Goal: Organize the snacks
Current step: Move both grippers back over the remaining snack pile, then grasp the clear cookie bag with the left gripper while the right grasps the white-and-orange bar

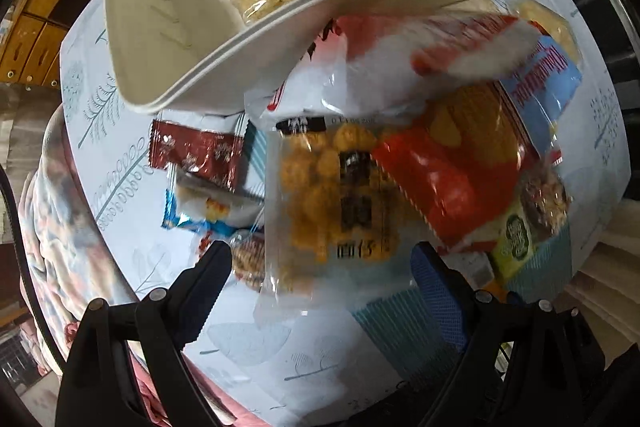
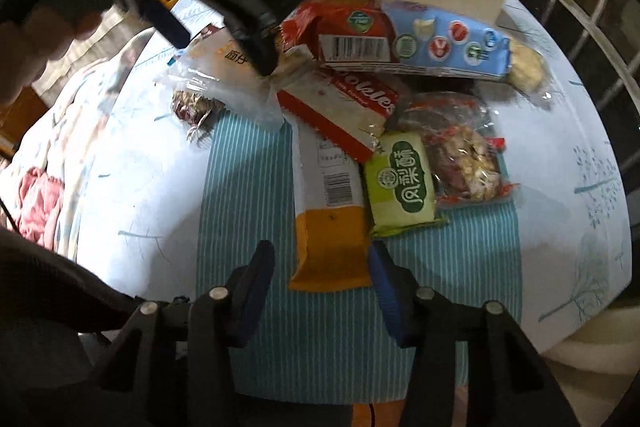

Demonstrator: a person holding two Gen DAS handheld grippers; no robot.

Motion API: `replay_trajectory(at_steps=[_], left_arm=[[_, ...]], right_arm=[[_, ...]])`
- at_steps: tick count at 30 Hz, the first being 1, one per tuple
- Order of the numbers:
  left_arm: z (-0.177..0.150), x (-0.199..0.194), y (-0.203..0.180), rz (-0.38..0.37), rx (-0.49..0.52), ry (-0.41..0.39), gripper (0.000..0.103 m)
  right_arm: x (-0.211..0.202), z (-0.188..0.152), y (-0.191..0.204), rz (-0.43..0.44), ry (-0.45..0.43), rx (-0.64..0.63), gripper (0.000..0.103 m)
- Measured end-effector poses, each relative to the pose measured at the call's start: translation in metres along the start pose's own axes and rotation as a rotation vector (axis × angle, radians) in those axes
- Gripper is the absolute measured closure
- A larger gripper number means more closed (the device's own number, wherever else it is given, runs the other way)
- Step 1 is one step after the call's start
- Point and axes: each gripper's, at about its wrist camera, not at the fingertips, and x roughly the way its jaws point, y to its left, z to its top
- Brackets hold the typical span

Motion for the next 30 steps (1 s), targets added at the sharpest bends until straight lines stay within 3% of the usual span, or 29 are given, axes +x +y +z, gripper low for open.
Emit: replay_trajectory(at_steps=[13,20,22,25,30], left_arm=[[0.035,0.029,-0.006,-0.061,-0.050,0.064,0.011],[0.046,0.041,0.003,-0.132,-0.113,0.076,0.010],[0.048,0.043,0.003,-0.156,-0.122,0.078,0.013],[0.048,0.043,0.006,-0.222,-0.138,0.076,0.033],[0.044,0.039,0.005,-0.208,-0.137,0.079,0.041]], right_arm=[[0.017,0.013,-0.006,0.074,0.050,-0.091,0.061],[0.024,0.027,0.004,0.053,0.037,-0.152,0.061],[0.025,0.031,0.009,0.047,0.035,-0.158,0.060],[0.026,0.034,0.014,0.032,0.042,-0.163,0.061],[0.032,0.041,0.023,0.015,0.076,-0.156,0.063]])
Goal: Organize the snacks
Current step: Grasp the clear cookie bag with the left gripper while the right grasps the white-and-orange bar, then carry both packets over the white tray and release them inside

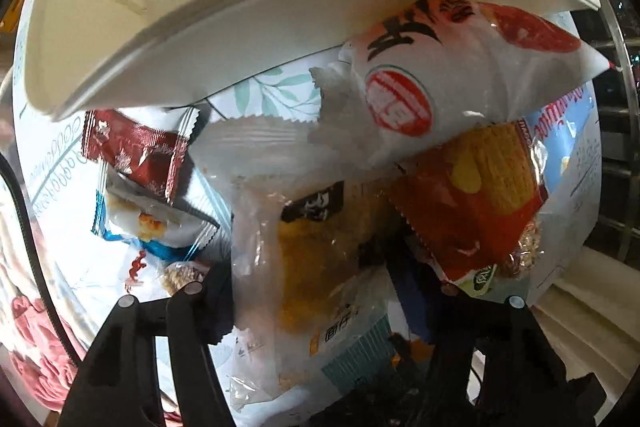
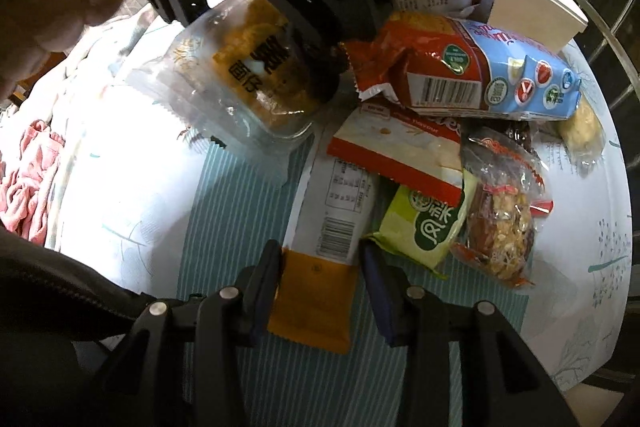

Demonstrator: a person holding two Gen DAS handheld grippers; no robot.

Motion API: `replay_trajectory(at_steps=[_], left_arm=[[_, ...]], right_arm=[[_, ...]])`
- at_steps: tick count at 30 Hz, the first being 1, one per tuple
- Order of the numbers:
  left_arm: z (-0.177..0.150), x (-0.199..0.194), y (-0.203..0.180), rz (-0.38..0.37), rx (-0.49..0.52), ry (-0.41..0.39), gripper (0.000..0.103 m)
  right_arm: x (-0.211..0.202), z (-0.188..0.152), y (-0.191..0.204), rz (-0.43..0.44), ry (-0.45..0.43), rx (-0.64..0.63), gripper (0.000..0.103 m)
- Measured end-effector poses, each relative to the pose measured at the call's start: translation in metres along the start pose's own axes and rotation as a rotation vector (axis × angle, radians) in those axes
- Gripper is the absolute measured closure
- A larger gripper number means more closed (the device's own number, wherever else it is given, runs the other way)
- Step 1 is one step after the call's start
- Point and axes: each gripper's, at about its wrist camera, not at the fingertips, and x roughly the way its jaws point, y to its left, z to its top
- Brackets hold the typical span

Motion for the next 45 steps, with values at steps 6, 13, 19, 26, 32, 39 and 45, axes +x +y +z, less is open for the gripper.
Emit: replay_trajectory(at_steps=[6,13,19,26,32,39,45], left_arm=[[-0.007,-0.022,0.011,0.000,0.008,-0.021,0.056],[-0.037,-0.038,0.040,-0.004,-0.006,-0.023,0.057],[-0.073,-0.061,0.062,-0.017,-0.043,-0.044,0.057],[-0.109,-0.105,0.090,-0.047,-0.110,-0.108,0.057],[-0.135,-0.150,0.105,-0.112,-0.172,-0.194,0.057],[-0.134,-0.194,0.111,-0.211,-0.220,-0.294,0.057],[-0.121,-0.216,0.108,-0.318,-0.241,-0.394,0.057]], right_arm=[[0.006,0.011,0.004,0.000,0.015,0.027,0.068],[0.000,0.006,0.020,0.031,0.011,0.058,0.069],[-0.016,0.007,0.032,0.068,-0.041,0.080,0.069],[-0.043,0.030,0.035,0.082,-0.129,0.058,0.069],[-0.072,0.064,0.036,0.105,-0.209,0.030,0.069],[-0.106,0.096,0.028,0.082,-0.309,0.007,0.068],[-0.124,0.126,0.005,0.056,-0.373,0.009,0.068]])
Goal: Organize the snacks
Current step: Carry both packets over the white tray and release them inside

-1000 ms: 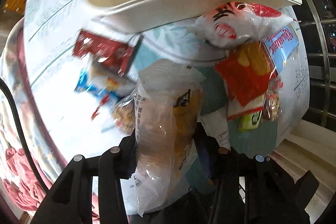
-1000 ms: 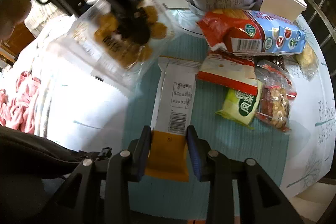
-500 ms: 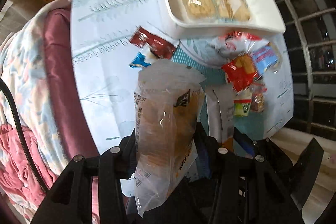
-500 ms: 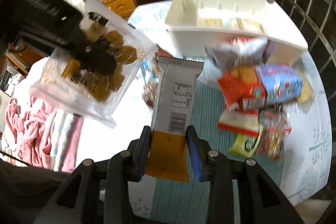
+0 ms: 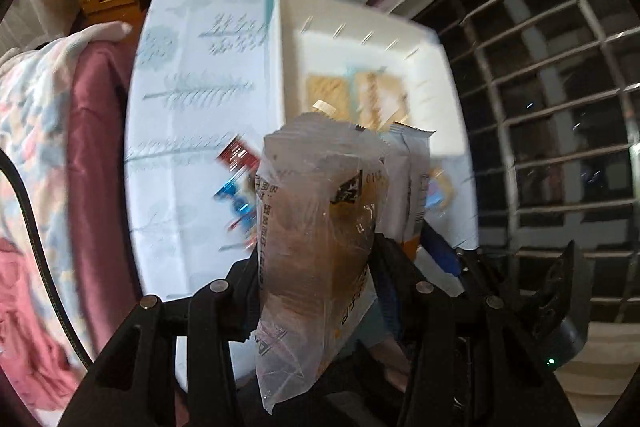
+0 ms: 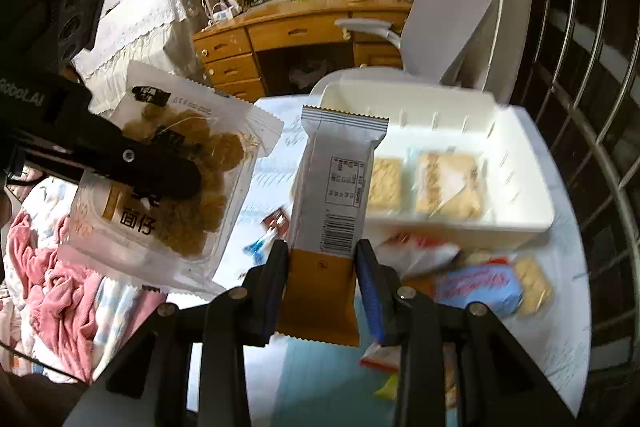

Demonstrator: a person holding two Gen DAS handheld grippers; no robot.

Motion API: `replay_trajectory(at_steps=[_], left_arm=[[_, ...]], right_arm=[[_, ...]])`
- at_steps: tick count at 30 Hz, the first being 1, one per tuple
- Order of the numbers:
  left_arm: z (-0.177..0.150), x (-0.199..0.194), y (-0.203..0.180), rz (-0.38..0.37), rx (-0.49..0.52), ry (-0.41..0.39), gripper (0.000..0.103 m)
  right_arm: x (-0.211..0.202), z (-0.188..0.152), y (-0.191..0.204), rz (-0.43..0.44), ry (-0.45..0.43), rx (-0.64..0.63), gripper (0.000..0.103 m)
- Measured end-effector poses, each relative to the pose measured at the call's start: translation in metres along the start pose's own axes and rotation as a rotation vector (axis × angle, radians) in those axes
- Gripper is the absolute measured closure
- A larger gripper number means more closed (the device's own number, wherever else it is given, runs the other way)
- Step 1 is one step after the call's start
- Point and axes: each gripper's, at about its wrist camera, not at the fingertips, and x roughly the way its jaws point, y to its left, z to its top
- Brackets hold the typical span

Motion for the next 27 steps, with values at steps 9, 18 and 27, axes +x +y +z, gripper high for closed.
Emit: replay_trajectory(at_steps=[9,18,27], left_arm=[[0.036,0.001,-0.023,-0.132,-0.025,-0.139,0.057],[0.077,0.044,-0.036,-0.203,-0.071,-0.215,0.057],[0.105,0.088,-0.052,-0.185,-0.064,-0.234,0.060]], right_arm=[[0.005,0.045,-0.040,-0.043,-0.061,-0.046,0.068],[0.024,0.060,-0.080,-0.031,-0.087,-0.084,0.068],[0.054,0.059,-0.119,-0.031,-0.027,0.021,0.059]])
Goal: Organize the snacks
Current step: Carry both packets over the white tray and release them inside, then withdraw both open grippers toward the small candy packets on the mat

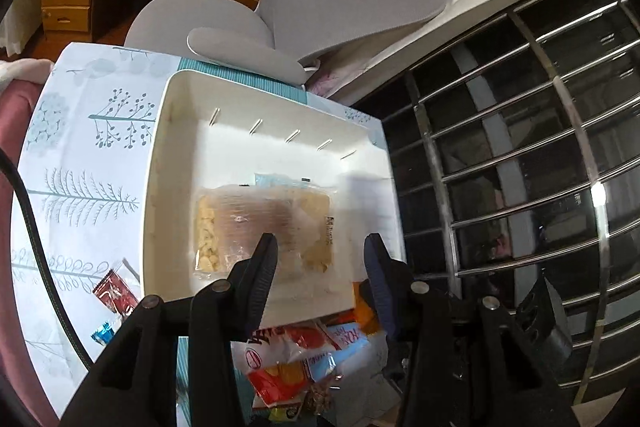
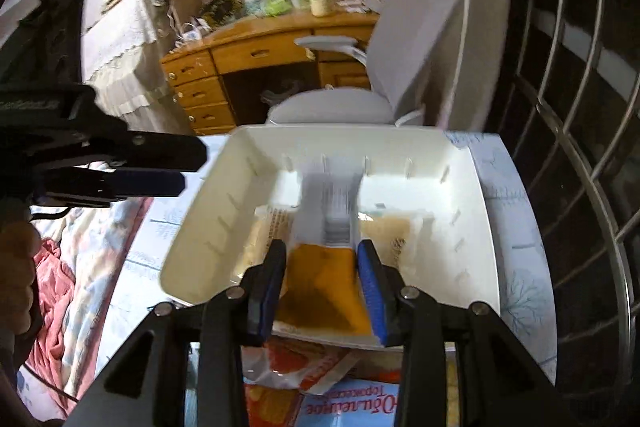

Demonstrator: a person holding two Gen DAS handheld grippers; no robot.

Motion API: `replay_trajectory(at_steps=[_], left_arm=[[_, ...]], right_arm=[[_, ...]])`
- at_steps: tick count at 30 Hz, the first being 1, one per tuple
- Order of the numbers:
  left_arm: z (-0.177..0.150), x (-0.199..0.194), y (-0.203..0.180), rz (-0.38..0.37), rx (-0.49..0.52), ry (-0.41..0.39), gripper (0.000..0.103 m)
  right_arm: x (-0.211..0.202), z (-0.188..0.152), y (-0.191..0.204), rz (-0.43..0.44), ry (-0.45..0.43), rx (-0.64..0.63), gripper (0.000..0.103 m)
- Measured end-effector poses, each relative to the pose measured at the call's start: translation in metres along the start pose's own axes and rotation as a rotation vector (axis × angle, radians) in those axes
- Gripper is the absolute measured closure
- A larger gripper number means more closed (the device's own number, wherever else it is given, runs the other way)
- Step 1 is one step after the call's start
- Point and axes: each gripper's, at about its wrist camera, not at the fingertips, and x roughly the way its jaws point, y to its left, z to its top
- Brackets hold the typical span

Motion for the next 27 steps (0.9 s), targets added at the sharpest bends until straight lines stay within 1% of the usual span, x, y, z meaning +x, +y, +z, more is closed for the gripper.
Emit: replay_trajectory(at_steps=[1,2,4,9,13,18,23,27], left_arm=[[0.000,0.003,0.000,0.003,-0.001,0.005,0.060],[0.000,0.006,-0.001,0.002,-0.004,0.014,0.059],[-0.001,0.010,-0.001,0.007,-0.011,0.031,0.058],[-0.003,0.013,0.001,0.027,-0.012,0.060,0.058],[-0.010,0.007,0.004,0.032,-0.001,0.076,0.058],[-0.025,-0.008,0.009,0.026,0.031,0.091,0.058],[-0.043,-0.027,0.020,0.009,0.063,0.118,0.058],[-0.058,-0.047,0.030,0.022,0.090,0.143,0.058]], right_arm=[[0.003,-0.001,-0.002,-0.005,0.020,0.011,0.052],[0.006,-0.001,-0.005,-0.007,0.041,0.026,0.050],[0.009,-0.004,-0.009,0.001,0.062,0.053,0.046],[0.011,-0.009,-0.013,0.013,0.088,0.113,0.040],[0.009,-0.015,-0.011,0.023,0.098,0.153,0.040],[0.002,-0.024,-0.004,0.011,0.097,0.221,0.040],[-0.016,-0.040,0.013,-0.036,0.083,0.275,0.040],[-0.033,-0.055,0.029,-0.057,0.077,0.323,0.040]])
